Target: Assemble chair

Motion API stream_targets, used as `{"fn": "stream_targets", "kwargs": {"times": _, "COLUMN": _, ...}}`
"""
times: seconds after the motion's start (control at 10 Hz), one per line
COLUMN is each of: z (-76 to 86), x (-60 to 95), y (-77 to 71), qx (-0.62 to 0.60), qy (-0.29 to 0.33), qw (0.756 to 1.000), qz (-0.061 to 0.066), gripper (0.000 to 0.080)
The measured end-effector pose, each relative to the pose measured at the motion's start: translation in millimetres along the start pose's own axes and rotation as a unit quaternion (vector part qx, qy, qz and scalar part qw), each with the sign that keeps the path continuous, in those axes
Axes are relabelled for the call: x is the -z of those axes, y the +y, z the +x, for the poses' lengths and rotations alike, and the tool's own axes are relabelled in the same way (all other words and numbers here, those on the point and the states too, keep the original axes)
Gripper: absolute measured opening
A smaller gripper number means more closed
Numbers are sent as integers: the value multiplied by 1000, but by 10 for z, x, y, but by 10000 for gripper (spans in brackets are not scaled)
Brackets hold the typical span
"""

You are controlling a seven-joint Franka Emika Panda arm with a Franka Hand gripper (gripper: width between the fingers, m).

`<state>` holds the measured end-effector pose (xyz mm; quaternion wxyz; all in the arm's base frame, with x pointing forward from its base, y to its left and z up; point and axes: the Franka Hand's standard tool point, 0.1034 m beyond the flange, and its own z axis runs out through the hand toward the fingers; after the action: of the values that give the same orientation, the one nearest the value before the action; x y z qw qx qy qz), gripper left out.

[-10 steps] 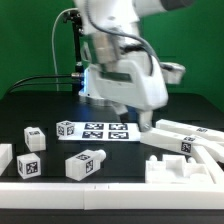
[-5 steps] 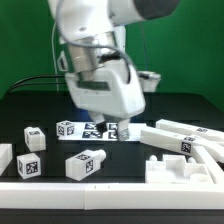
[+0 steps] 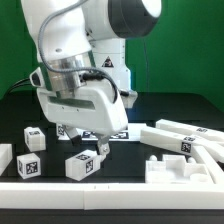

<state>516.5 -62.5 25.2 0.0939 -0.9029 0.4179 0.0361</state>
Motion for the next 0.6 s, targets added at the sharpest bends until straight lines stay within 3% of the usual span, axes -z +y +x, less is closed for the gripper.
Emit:
{"fn": "stream_targets", "kwargs": {"times": 0.3, "z": 123, "x": -121, "y": 50, "qx": 4, "qy": 19, "qw": 1000, "qz": 0, "gripper": 649}}
{"fn": "stream_targets", "kwargs": {"times": 0.4, "z": 122, "x": -125, "y": 53, "qx": 4, "qy": 19, "qw": 1000, "qz": 0, "gripper": 524}}
{"fn": "stream_targets", "kwargs": {"times": 0.5, "z": 122, "x": -127, "y": 54, "qx": 4, "qy": 19, "qw": 1000, "qz": -1, "gripper": 524}}
{"fn": "stream_targets", "kwargs": {"times": 0.6, "z": 93, "x": -113, "y": 42, "qx": 24, "qy": 16, "qw": 1000, "qz": -7, "gripper": 384}}
